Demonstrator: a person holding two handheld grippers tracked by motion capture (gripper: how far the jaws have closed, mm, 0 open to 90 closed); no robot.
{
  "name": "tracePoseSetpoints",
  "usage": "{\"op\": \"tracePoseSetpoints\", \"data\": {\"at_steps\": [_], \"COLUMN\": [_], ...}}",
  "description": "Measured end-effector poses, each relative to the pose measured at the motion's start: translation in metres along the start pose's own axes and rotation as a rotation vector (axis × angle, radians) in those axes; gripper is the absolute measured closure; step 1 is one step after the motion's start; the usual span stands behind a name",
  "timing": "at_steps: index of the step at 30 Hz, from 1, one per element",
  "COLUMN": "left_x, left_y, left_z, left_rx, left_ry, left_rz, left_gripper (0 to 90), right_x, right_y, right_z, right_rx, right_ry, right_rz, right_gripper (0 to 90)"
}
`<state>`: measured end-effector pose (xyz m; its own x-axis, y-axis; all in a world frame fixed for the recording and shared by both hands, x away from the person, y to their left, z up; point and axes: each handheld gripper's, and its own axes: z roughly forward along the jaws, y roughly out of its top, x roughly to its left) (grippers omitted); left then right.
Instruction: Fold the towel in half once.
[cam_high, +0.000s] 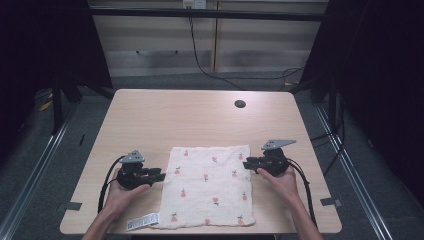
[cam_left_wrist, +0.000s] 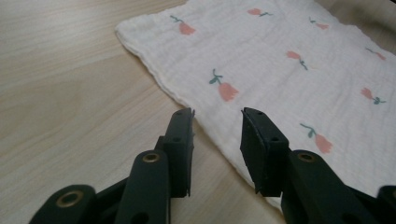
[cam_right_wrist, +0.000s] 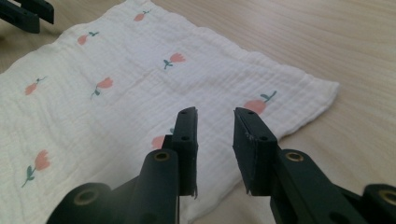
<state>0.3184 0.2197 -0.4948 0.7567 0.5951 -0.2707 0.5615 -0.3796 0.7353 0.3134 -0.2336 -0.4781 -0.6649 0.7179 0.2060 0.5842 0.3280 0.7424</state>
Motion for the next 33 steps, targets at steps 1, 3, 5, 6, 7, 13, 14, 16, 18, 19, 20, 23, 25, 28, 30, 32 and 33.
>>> {"op": "tracePoseSetpoints", "data": {"at_steps": [1,3,5,6,7,13,14,16,18,19,20,23,25,28,30,32,33], "left_x": [0.001,0.003,0.004,0.004,0.003,0.003,0.003,0.002,0.002,0.002,0.003,0.004,0.005,0.007,0.007,0.006,0.006], "left_y": [0.000,-0.001,-0.001,-0.001,-0.001,0.002,0.003,0.003,0.003,0.003,0.003,0.004,0.004,0.004,0.004,0.005,0.005], "left_z": [0.001,0.003,0.004,0.005,0.005,0.006,0.006,0.006,0.006,0.006,0.006,0.006,0.005,0.004,0.004,0.003,0.003], "left_rx": [0.005,0.011,0.020,0.021,0.021,0.033,0.031,0.025,0.029,0.030,0.030,0.025,0.020,0.018,0.014,0.014,0.012], "left_ry": [0.007,0.008,0.016,0.016,0.015,0.044,0.048,0.054,0.049,0.050,0.049,0.038,0.038,0.039,0.037,0.035,0.033], "left_rz": [-0.006,-0.020,-0.019,-0.023,-0.027,-0.030,-0.030,-0.031,-0.027,-0.026,-0.024,-0.028,-0.029,-0.035,-0.038,-0.034,-0.035], "left_gripper": [62.8,62.1,62.1,62.0,61.0,59.3,59.2,58.7,57.7,57.0,56.9,56.2,56.4,56.2,55.4,54.9,54.2], "right_x": [-0.002,-0.011,-0.015,-0.019,-0.023,-0.048,-0.048,-0.048,-0.050,-0.053,-0.055,-0.064,-0.067,-0.067,-0.068,-0.069,-0.070], "right_y": [0.002,0.006,0.007,0.008,0.009,0.016,0.019,0.025,0.029,0.031,0.033,0.034,0.034,0.037,0.037,0.035,0.034], "right_z": [0.001,0.004,0.005,0.005,0.006,0.011,0.013,0.015,0.017,0.018,0.019,0.026,0.032,0.040,0.045,0.048,0.048], "right_rx": [0.001,0.001,-0.001,-0.004,-0.006,-0.045,-0.035,-0.019,-0.007,-0.003,0.013,0.063,0.083,0.108,0.108,0.114,0.121], "right_ry": [-0.004,-0.010,-0.015,-0.013,-0.018,-0.005,-0.016,-0.021,-0.029,-0.040,-0.058,-0.074,-0.067,-0.082,-0.090,-0.095,-0.093], "right_rz": [-0.002,0.014,0.034,0.044,0.051,0.133,0.119,0.101,0.093,0.089,0.087,0.087,0.087,0.070,0.074,0.083,0.089], "right_gripper": [68.5,65.0,63.0,62.2,61.6,61.8,62.8,64.5,65.5,65.3,65.7,65.9,67.0,68.4,69.3,69.3,69.3]}}
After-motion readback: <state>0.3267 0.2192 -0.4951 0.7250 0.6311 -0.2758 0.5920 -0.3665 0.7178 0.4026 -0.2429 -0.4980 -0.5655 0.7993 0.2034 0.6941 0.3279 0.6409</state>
